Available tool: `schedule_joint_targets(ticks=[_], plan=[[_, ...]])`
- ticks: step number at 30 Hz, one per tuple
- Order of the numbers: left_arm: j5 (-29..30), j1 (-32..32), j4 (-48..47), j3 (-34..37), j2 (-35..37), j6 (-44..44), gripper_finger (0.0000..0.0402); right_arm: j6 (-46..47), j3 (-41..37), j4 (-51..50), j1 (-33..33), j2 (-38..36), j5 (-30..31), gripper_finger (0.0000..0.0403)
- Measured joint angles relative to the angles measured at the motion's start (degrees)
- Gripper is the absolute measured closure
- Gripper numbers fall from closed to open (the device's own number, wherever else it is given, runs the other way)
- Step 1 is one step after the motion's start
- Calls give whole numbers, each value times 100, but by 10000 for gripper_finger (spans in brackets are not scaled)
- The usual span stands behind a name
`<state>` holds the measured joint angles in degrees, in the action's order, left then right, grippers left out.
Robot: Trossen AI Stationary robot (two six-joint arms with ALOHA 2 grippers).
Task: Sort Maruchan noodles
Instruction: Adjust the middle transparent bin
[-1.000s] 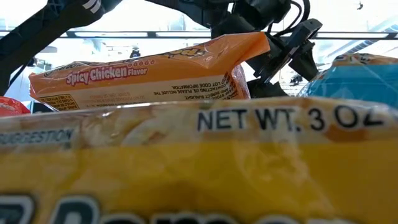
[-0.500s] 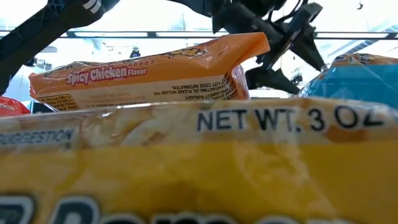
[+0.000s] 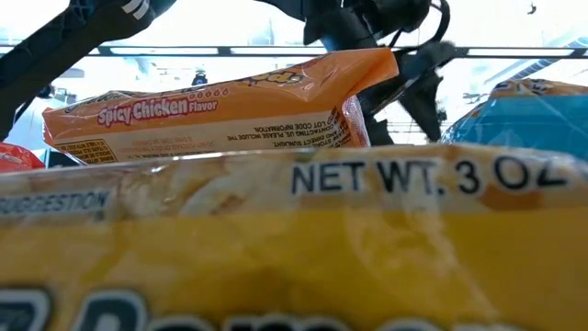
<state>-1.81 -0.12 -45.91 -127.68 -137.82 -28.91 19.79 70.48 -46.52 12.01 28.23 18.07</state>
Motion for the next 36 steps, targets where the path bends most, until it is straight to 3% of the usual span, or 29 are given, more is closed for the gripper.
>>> schedule_joint_targets(ticks=[9, 16, 22, 36], plan=[[-992, -70, 759, 0, 2, 173, 132, -29, 0, 2, 0, 0, 2, 264], [-1398, -135, 991, -113, 7, 202, 132, -29, 0, 7, 0, 0, 4, 264], [-1262, -151, 1029, -372, 11, 223, 132, -27, 0, 7, 0, 0, 5, 264], [-582, -142, 1039, -201, 4, -467, 132, 11, -2, 11, 0, 4, 4, 264]])
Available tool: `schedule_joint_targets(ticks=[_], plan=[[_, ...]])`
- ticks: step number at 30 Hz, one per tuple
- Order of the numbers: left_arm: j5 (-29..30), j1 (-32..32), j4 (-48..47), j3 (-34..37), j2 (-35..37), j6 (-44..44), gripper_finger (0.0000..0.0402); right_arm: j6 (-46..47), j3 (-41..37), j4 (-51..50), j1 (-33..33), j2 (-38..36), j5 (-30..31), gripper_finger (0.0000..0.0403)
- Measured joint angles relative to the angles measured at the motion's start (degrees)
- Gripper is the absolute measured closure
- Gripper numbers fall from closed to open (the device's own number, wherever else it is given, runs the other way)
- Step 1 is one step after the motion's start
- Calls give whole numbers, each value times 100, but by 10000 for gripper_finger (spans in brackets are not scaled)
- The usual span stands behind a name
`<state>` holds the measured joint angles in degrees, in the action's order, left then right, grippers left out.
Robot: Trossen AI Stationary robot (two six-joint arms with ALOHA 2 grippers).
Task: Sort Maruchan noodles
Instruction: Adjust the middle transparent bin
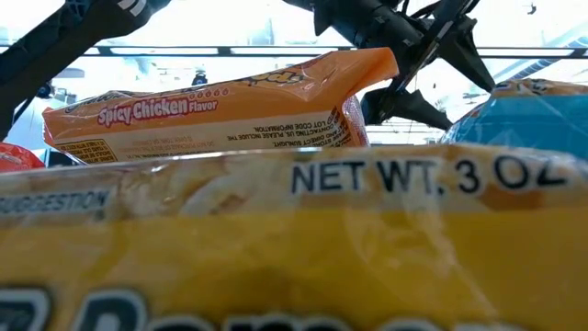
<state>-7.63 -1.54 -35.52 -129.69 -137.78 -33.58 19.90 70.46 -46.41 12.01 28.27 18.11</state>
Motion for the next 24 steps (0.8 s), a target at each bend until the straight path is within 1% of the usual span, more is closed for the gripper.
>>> schedule_joint_targets(ticks=[7, 11, 15, 18, 24], plan=[[77, 4, 17, 7, 0, -1, 132, 34, -2, 123, 0, 2, -46, 264], [71, 4, 3, 7, 0, 10, 132, 125, -2, 356, 0, 20, -450, 264], [69, 4, -95, -66, 0, 124, 132, 142, 12, 365, 0, 35, -550, 264], [67, 4, -154, -68, 0, 155, 132, -6, 178, 564, 0, 35, -561, 264], [64, 11, -155, -68, 0, 221, 132, -177, 659, 299, 0, 42, -459, 264]])
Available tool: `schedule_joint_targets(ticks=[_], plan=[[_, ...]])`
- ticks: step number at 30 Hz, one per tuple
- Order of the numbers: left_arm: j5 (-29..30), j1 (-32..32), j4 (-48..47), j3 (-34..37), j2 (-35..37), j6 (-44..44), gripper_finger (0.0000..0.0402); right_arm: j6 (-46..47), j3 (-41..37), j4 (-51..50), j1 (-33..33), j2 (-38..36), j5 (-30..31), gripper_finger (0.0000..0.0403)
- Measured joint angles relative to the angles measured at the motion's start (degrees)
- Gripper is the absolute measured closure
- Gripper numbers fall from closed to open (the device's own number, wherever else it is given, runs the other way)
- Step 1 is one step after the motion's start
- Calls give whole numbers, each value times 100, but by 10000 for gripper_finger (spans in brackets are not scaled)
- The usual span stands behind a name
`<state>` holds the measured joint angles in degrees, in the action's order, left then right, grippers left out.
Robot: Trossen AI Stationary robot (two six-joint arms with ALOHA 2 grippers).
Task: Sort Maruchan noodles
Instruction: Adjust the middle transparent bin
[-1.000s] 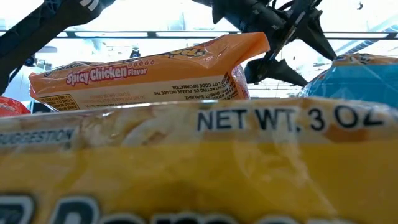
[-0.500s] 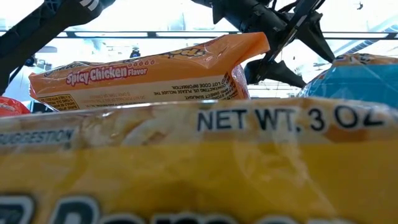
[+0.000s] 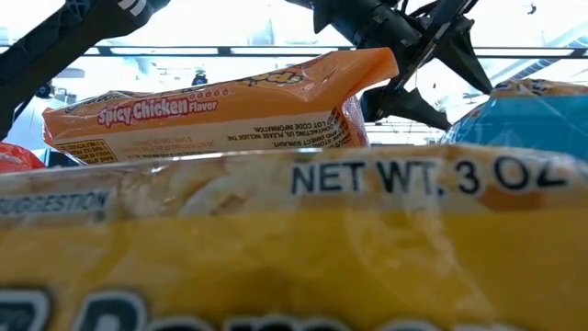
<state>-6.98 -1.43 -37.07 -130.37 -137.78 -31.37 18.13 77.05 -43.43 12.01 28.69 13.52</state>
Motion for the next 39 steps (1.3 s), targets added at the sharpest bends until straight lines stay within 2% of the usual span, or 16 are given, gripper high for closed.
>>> schedule_joint_targets(ticks=[4, 7, 23, 28, 39], plan=[[-2, 10, 1, 0, 0, 32, 132, -13, 257, -91, 0, 0, 7, 264], [-2, 29, -5, 0, 2, 34, 132, 24, 135, -118, 0, 15, 13, 264], [-4, 105, -5, 0, 2, 36, 132, 227, -1617, 562, -2, 566, -50, 264], [-5, 105, -42, 0, 2, 36, 132, 512, -2260, 946, -2, 549, -219, 264], [-7, 105, -178, 0, 2, 83, 132, 1362, -3264, 929, -338, 515, -488, 264]])
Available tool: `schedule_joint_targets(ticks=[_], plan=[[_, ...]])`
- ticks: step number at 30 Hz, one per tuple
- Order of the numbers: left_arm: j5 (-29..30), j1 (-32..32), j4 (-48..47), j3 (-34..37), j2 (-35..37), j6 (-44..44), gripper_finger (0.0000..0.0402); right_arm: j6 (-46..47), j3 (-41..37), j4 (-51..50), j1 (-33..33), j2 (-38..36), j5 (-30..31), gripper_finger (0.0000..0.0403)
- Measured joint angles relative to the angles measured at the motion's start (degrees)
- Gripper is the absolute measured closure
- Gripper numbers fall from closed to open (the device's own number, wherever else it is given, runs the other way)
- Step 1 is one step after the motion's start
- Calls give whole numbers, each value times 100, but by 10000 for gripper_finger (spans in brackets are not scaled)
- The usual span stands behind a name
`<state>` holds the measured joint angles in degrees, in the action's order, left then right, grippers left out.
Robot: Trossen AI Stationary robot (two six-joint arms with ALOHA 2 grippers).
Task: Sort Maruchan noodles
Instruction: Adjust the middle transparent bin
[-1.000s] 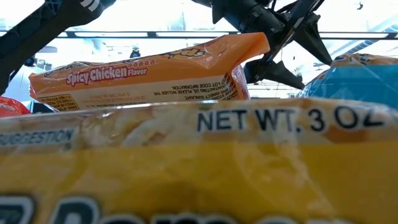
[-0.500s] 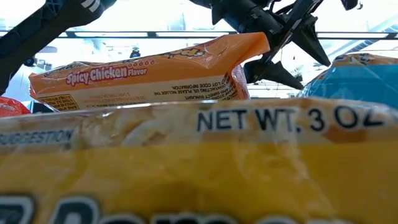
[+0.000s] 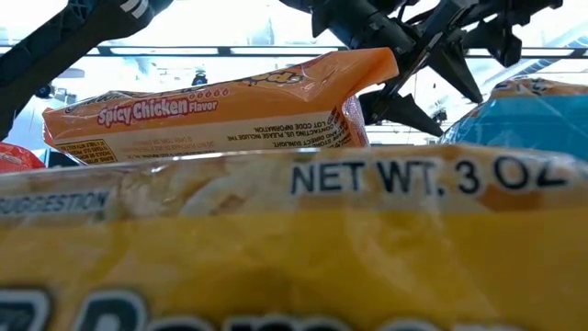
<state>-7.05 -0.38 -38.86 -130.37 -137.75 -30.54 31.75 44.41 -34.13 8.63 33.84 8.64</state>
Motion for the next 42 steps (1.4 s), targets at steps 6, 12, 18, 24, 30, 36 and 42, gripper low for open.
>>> schedule_joint_targets(ticks=[6, 12, 18, 24, 30, 36, 42], plan=[[0, 0, -91, 0, 0, 8, 132, 349, -60, -695, -308, 3, -12, 264], [2, 0, -149, 0, 0, 105, 132, 753, -60, -1178, -658, 1, -11, 264], [4, 0, -264, 0, 0, 197, 132, 1343, -237, -1380, -1219, 7, -15, 264], [9, 0, -279, 0, 0, 221, 132, 2158, -680, -1323, -1946, 9, -8, 264], [11, 0, -299, 0, 0, 277, 132, 2774, -851, -1202, -2607, 53, 7, 264], [13, 6, -430, 0, 1, 310, 132, 3347, -851, -1433, -3196, 235, -328, 264], [14, 7, -492, 0, 2, 356, 132, 3677, -834, -1673, -3626, 590, -607, 264]])
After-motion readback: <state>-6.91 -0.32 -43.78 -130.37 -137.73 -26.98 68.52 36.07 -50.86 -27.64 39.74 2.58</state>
